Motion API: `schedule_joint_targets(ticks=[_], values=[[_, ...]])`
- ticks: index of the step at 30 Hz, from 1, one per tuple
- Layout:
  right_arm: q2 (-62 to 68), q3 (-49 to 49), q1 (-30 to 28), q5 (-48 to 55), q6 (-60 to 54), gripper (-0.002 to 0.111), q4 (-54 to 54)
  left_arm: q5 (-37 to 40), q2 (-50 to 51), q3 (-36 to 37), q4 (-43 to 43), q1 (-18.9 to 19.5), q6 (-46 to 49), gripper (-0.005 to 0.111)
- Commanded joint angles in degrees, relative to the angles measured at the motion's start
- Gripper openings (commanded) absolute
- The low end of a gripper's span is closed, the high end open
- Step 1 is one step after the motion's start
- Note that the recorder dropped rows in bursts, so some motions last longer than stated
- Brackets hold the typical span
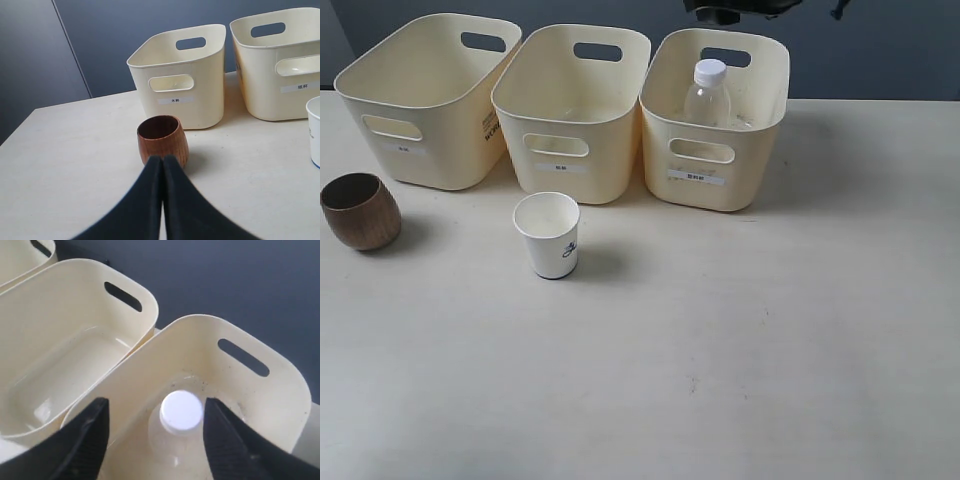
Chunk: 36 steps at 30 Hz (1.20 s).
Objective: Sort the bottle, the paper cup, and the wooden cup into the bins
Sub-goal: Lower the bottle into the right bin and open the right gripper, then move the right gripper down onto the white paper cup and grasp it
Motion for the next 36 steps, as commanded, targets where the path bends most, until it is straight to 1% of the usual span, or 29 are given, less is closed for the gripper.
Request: schedule_joint_targets(ticks=[1,4,9,12,16,19,23,36], values=[[-2.71,-0.26,1.59,9.82,-4.99,0.055,0.59,-0.17,0.22,-0.15,-0.23,-0.19,-0.08,0.000],[-3.04,-0.26,4.15,14.47,-9.72,0.055,1.93,-0.17,0.22,-0.15,-0.23,-0.19,-0.08,0.000],[-2.94,-0.13,10.14,21.43,-24.42,0.055,8.58,-0.17,0.22,-0.15,-0.23,-0.19,-0.08,0.000],[-2.82,-0.14,14.22,22.97,-33.04,0.055,8.34,-0.17,0.22,-0.15,-0.23,-0.19,-0.08,0.000],[-1.67,-0.14,19.50,22.33,-37.90,0.055,8.04,-0.17,0.22,-0.15,-0.23,-0.19,-0.08,0.000],[-0.02,-0.14,22.81,21.10,-39.24,0.055,6.90,-0.17,0.22,-0.15,-0.23,-0.19,-0.08,0.000],[3.01,-0.14,25.21,18.89,-39.24,0.055,3.07,-0.17,0.22,-0.15,-0.23,-0.19,-0.08,0.000],[11.86,-0.14,25.64,15.31,-39.24,0.055,3.05,-0.17,0.22,-0.15,-0.23,-0.19,-0.08,0.000]])
